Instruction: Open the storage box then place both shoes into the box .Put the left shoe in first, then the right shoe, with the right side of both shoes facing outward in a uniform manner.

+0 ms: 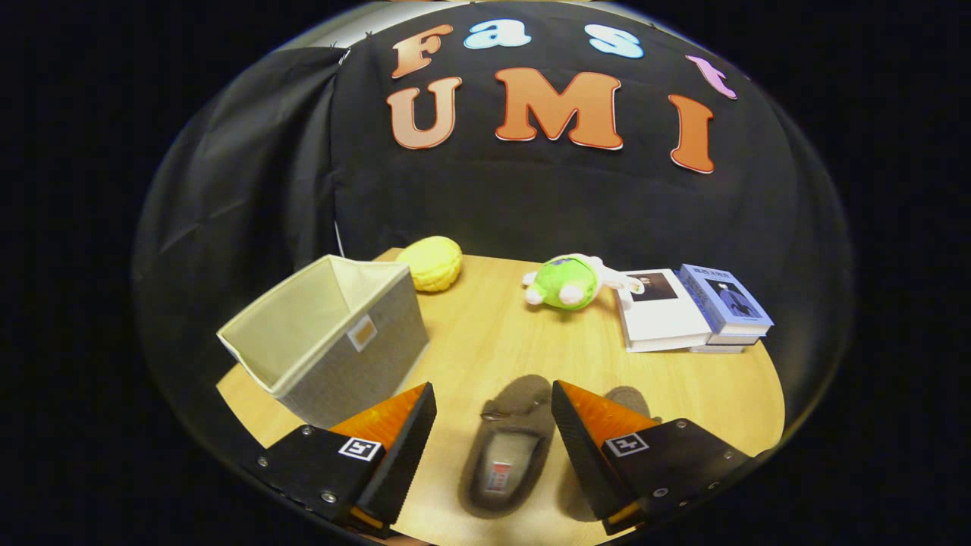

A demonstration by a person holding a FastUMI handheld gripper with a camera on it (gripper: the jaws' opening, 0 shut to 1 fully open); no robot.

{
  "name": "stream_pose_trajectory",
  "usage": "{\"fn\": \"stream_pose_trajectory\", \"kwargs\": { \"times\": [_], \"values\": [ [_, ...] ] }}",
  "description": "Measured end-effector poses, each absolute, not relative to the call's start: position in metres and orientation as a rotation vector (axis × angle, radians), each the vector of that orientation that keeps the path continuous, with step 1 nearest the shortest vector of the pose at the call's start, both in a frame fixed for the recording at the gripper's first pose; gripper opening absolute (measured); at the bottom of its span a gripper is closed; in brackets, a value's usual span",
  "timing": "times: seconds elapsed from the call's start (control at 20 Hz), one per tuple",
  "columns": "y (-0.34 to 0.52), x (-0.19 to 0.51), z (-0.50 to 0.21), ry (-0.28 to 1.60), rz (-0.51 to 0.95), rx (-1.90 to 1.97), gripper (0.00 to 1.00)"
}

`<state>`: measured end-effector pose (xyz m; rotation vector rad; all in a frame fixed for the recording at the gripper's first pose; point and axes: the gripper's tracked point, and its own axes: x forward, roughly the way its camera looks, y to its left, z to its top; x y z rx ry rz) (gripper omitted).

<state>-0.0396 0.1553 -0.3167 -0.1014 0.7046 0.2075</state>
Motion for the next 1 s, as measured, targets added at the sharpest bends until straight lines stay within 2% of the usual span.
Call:
{"fn": "stream_pose_trajectory", "kwargs": {
  "times": [0.25, 0.55, 0.7, 1.0],
  "values": [
    [0.131, -0.057, -0.380, 0.830, 0.183, -0.142, 0.86],
    [0.112, -0.042, -0.422, 0.882, 0.113, -0.201, 0.64],
    [0.112, -0.031, -0.436, 0.891, 0.085, -0.219, 0.45],
    [0.113, -0.018, -0.450, 0.946, 0.004, -0.101, 0.13]
  ]
}}
